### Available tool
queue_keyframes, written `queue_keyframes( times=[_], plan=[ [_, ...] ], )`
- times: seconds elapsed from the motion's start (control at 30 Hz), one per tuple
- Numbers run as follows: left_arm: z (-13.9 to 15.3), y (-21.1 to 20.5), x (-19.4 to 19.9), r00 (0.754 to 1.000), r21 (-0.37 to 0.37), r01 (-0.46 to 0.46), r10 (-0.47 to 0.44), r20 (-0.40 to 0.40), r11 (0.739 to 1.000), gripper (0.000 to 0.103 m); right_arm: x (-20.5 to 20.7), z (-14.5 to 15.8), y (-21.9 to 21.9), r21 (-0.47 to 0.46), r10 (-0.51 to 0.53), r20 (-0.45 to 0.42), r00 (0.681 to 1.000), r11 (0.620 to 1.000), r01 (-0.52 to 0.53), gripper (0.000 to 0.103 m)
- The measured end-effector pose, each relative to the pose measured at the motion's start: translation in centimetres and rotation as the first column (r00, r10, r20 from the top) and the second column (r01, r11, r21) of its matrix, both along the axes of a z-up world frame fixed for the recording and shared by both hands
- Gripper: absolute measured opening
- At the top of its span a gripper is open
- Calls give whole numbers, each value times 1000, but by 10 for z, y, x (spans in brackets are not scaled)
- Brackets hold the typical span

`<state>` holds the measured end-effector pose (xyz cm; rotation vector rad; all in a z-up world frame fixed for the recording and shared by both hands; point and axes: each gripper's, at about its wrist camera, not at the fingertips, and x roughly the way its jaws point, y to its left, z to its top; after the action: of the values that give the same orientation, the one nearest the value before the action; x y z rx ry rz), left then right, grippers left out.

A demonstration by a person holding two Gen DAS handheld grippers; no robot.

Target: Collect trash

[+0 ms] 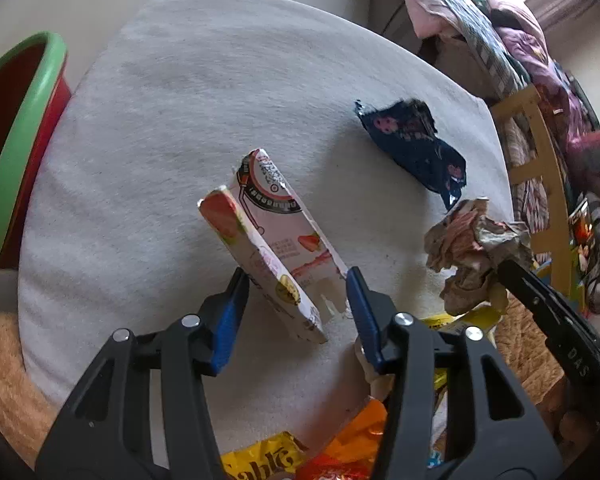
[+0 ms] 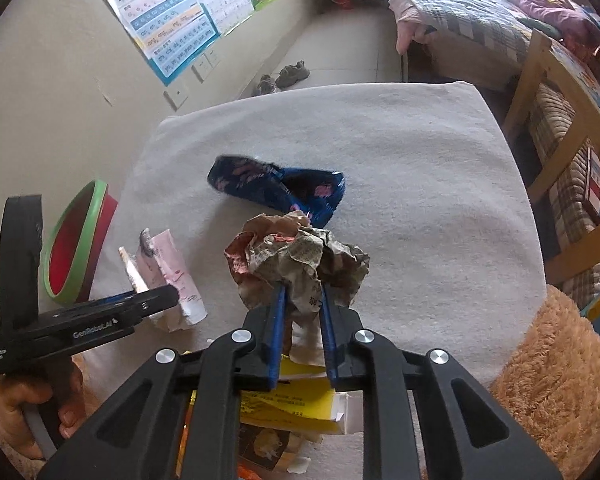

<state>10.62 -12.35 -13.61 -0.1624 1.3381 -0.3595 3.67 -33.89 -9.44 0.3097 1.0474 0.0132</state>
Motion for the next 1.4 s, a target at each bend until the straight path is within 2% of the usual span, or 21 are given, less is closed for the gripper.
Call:
queue_keyframes(
  times=[0.1,0.2,0.27,0.4,0.47,0.6,0.77,0.83,0.9,0.93,1.07,1.2,1.4],
  plan=[
    [6,7,-1,999,-33,-31,31,6,999,49,0,1,-5,6,-18,4,1000,1000,18,15],
    [13,10,-3,998,-65,-52,54,22,997,57,-2,-1,-9,20,-32,1,999,999,32,15],
    [15,11,-4,997,-74,-67,70,27,995,60,-2,0,-10,21,-36,4,999,999,36,15],
    [14,12,-4,996,-90,-88,90,15,992,61,-2,0,-12,22,-44,10,999,999,44,15],
    [14,13,-5,995,-93,-94,95,14,991,65,-2,-1,-13,24,-49,10,999,999,49,15],
    [10,6,0,995,-83,-99,100,4,992,72,-1,-2,-15,28,-55,6,998,998,55,15],
    [-4,-3,7,997,0,-81,81,-8,997,72,-2,-2,-15,25,-49,4,999,998,49,15],
    [-12,-2,8,996,13,-84,85,-26,996,67,-1,-3,-14,25,-43,2,999,999,43,15],
    [-11,1,7,996,13,-86,86,-9,996,55,-1,-4,-12,24,-39,0,999,999,39,15],
    [-10,3,8,997,-1,-76,76,-16,997,44,-1,-4,-12,23,-38,-1,999,999,38,15],
    [-5,9,7,997,-22,-76,76,-8,997,42,-1,-3,-10,24,-35,4,999,999,35,14],
    [4,13,2,998,-7,-52,52,26,999,42,-2,-1,-10,24,-38,12,999,999,38,13],
    [24,14,-7,993,15,-20,18,114,1000,42,-2,4,-6,21,-30,24,999,999,30,9]
  ],
)
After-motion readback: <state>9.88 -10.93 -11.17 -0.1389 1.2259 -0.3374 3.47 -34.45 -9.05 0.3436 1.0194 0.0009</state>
